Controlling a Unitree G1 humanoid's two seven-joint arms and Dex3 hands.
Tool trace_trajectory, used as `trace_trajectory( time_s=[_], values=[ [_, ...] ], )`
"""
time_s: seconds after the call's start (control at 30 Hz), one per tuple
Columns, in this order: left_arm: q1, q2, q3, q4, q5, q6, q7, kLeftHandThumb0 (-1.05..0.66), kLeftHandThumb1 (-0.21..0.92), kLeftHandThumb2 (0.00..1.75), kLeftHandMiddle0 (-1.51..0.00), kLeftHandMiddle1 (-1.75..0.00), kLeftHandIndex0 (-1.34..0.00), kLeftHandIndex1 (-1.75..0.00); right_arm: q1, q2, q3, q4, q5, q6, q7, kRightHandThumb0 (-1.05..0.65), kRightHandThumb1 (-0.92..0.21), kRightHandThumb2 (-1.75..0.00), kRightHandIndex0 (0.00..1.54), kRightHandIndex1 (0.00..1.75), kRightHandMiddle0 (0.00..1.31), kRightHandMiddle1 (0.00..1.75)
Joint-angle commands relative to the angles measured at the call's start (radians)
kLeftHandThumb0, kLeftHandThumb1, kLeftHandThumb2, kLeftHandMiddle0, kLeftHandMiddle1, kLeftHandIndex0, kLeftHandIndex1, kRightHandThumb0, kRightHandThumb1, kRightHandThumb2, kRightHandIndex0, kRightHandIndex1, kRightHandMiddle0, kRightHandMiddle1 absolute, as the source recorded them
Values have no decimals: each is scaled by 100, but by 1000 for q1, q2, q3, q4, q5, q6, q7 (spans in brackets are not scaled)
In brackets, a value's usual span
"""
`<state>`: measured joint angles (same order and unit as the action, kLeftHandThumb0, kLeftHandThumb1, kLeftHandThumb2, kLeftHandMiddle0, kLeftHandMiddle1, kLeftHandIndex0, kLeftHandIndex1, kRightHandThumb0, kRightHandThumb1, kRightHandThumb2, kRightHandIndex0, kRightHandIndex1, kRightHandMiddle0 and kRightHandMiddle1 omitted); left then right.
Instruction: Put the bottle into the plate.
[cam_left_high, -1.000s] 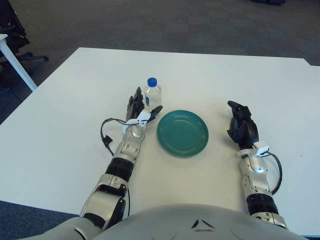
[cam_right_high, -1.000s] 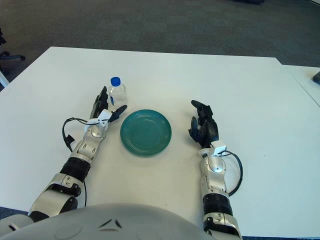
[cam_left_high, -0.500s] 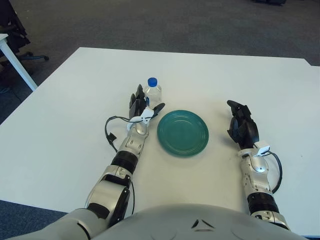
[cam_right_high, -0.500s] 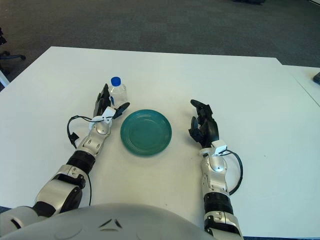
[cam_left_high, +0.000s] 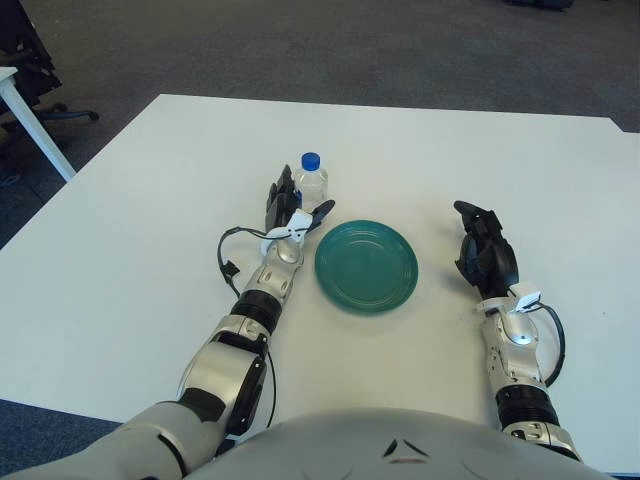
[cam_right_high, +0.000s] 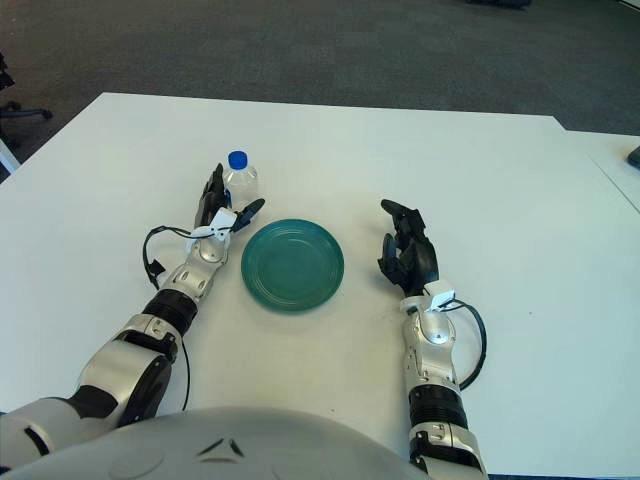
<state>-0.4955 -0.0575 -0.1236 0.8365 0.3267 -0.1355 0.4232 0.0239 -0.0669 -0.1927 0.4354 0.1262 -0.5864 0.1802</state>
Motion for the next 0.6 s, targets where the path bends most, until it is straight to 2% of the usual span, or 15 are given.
trace_trajectory(
  time_s=[0.0,0.03,0.07,0.13,0.17,0.23,0.27,0.33,0.43,0.57],
  values=[
    [-34,-6,5,51,-23,-56,-19,-95,91,5,-31,-132,-4,-152,72,18,-7,116,11,-10,1,-69,-92,-78,46,9,0,84],
    [-40,-9,3,69,-28,-100,-22,-93,90,4,-38,-147,-7,-160,71,18,-7,117,10,-9,-1,-69,-92,-78,46,9,0,84],
    [-45,-11,1,83,-31,-132,-23,-83,88,2,-50,-157,-20,-165,70,18,-7,118,9,-8,-2,-69,-92,-78,46,9,0,85],
    [-52,-22,8,109,-49,-183,-30,-67,87,1,-62,-166,-35,-170,69,19,-7,120,8,-7,-5,-69,-92,-79,46,9,0,85],
    [-55,-27,12,120,-58,-198,-34,-52,87,2,-74,-169,-47,-172,68,19,-7,120,7,-7,-7,-70,-92,-79,46,9,0,85],
    [-53,-40,16,129,-73,-223,-35,-38,87,3,-84,-172,-58,-173,67,19,-7,119,5,1,-13,-70,-92,-80,46,9,0,86],
    [-50,-47,16,130,-78,-234,-33,-34,83,14,-88,-172,-62,-173,67,19,-8,118,4,7,-16,-70,-92,-80,46,9,0,86],
    [-44,-55,17,126,-86,-249,-32,-22,58,66,-101,-174,-74,-174,71,21,-8,104,1,28,-29,-70,-92,-80,46,9,0,87],
    [-22,-61,10,80,-94,-271,-44,-14,45,97,-111,-174,-84,-174,74,28,-12,89,4,58,-50,-70,-92,-79,47,9,0,87],
    [-14,-60,8,66,-96,-290,-63,-8,40,110,-117,-175,-91,-175,74,34,-11,89,13,55,-55,-70,-92,-78,48,10,0,87]
  ],
)
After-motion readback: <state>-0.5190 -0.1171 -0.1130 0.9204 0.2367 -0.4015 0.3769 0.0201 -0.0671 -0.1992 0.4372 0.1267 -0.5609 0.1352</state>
